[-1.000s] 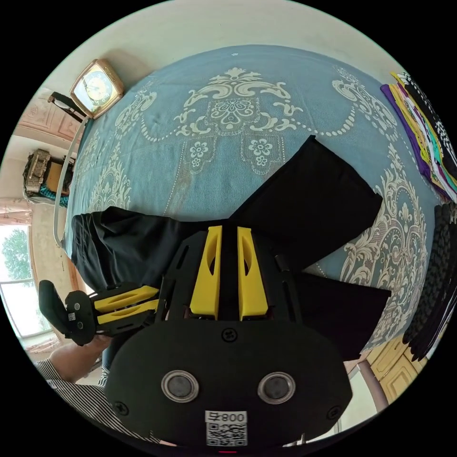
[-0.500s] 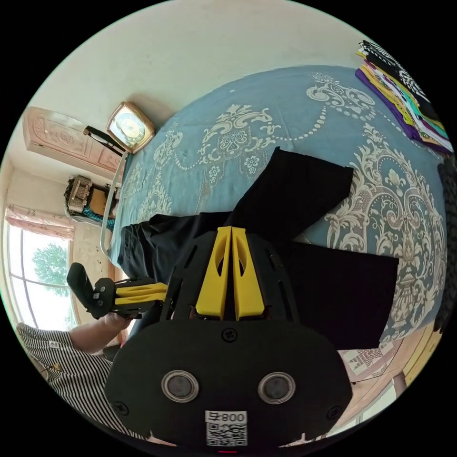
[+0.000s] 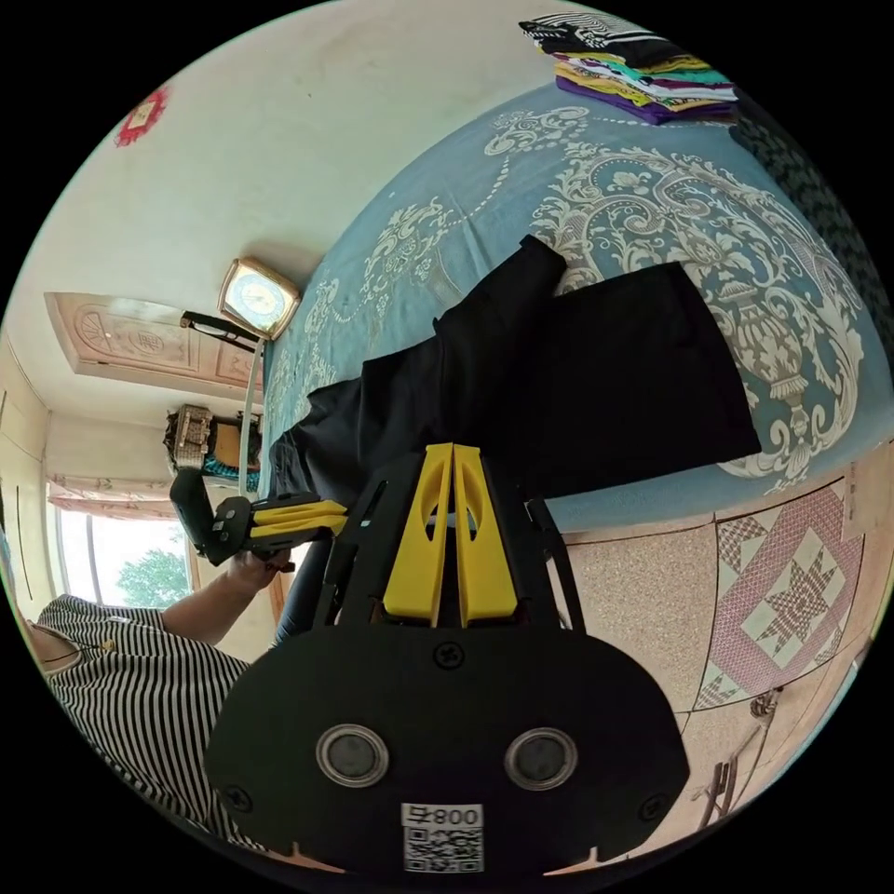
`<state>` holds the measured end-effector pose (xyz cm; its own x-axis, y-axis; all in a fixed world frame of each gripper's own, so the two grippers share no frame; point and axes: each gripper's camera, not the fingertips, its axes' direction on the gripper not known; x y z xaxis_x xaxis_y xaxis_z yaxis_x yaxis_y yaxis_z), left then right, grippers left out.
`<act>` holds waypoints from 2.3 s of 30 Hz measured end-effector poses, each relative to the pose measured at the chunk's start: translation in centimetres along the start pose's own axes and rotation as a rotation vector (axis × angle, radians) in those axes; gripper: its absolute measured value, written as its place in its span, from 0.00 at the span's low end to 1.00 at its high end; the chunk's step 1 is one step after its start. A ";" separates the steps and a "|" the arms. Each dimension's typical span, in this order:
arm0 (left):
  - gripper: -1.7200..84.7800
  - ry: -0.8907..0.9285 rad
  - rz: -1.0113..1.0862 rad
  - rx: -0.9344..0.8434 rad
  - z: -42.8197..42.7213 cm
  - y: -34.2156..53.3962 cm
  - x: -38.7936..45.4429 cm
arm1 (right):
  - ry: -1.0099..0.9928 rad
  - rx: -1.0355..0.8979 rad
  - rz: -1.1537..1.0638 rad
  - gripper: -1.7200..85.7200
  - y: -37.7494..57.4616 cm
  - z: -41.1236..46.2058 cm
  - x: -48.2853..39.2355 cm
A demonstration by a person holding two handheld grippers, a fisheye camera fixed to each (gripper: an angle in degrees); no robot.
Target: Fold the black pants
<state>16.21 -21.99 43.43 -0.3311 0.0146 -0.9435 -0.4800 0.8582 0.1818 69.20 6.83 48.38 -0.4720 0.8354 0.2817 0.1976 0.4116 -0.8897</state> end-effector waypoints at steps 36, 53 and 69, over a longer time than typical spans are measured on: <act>0.08 0.332 -0.375 0.070 15.0 -11.6 -32.5 | 0.596 0.014 -0.430 0.07 3.8 7.9 -11.3; 0.06 0.498 0.021 0.060 23.0 -17.6 -24.7 | 0.111 0.388 0.126 0.03 11.3 -9.0 2.5; 0.08 0.013 0.115 -0.126 31.7 -22.0 -23.8 | -0.149 0.420 0.349 0.02 12.3 -12.7 11.6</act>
<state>60.36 -24.98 53.06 -0.3999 0.1018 -0.9109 -0.5358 0.7803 0.3225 77.08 26.23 45.30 -0.5624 0.8229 -0.0812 0.0191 -0.0852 -0.9962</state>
